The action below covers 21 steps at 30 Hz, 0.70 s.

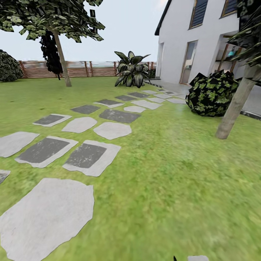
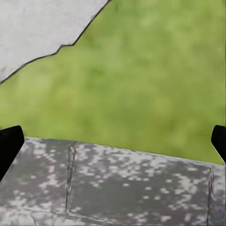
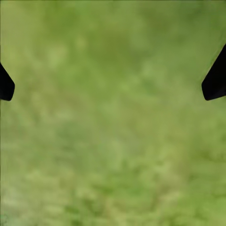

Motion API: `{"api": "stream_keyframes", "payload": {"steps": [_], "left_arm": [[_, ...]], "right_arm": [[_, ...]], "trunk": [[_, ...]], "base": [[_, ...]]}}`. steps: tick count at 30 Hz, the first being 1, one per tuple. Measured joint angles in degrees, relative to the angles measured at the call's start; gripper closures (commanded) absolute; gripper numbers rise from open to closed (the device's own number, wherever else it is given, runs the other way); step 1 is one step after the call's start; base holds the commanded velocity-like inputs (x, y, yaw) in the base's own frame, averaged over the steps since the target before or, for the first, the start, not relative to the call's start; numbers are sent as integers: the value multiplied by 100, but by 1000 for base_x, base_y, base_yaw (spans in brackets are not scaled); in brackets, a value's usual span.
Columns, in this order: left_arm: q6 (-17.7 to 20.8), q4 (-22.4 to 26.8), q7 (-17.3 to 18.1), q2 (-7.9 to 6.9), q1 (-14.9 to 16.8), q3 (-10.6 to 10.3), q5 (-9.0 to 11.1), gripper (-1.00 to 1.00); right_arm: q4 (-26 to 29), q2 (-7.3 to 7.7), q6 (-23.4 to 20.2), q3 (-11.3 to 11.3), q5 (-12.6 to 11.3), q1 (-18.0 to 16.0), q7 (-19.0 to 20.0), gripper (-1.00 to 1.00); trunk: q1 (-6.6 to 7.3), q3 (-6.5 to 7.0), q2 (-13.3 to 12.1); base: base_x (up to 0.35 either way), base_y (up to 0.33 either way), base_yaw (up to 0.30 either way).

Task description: In the garden, pick up the pesticide atomizer on the floor and spray pesticide onto both trees until each tree trunk is fully covered.

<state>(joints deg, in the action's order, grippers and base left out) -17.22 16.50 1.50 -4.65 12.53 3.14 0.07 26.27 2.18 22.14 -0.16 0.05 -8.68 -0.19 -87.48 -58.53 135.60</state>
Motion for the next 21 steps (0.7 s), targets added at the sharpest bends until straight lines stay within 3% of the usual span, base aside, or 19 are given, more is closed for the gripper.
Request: {"api": "stream_keyframes", "payload": {"steps": [21], "left_arm": [[9,0,-7,-3,0,14,9,-100]], "right_arm": [[-2,-7,2,-1,-6,0,-4,-100]], "trunk": [[-1,-156,0]], "base": [[273,234,0]]}}
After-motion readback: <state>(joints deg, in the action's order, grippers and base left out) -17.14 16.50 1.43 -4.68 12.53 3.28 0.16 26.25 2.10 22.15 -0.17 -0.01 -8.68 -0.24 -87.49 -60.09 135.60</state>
